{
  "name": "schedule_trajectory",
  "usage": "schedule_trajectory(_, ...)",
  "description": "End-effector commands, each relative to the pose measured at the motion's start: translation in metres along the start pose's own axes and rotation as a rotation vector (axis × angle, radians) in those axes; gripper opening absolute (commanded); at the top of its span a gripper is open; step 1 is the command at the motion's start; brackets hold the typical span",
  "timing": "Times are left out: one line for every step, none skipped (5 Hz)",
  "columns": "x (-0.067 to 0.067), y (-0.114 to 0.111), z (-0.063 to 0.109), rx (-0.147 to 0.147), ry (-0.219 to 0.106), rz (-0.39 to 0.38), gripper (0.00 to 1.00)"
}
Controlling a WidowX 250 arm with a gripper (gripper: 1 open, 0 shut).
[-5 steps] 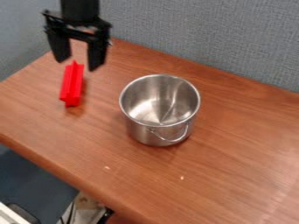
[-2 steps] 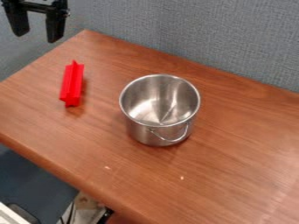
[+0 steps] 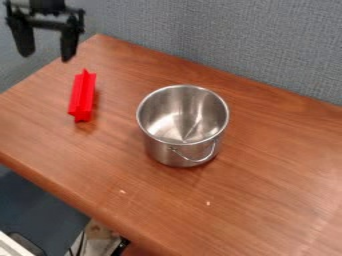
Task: Put the red object in the metal pot
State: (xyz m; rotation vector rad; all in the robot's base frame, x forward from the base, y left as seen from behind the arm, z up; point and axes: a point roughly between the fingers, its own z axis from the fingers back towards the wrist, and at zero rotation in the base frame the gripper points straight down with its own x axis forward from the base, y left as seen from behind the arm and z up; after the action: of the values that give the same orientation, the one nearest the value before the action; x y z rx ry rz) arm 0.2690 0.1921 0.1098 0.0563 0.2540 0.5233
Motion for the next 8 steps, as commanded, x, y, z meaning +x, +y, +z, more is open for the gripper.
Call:
schedule_trajectory(0.006, -0.001, 0.003, -0.029, -0.04, 0.098, 1.0)
schedule_trajectory(0.014, -0.005, 0.0, -0.047, -0.041, 0.157, 1.0)
schedule_trajectory(0.006, -0.005, -0.017, -0.063, -0.042, 0.205, 1.0)
schedule_trajectory(-0.003, -0.009, -0.035, -0.102, -0.052, 0.263, 1.0)
schedule_trajectory(-0.01, -0.011, -0.038, -0.131, -0.071, 0.291, 1.0)
schedule_trajectory(0.004, -0.01, -0.037, -0.147, -0.061, 0.336, 1.0)
schedule_trajectory(0.019, -0.009, -0.033, -0.169, -0.061, 0.368, 1.0)
schedule_trajectory(0.037, 0.006, -0.034, -0.137, -0.097, 0.256, 1.0)
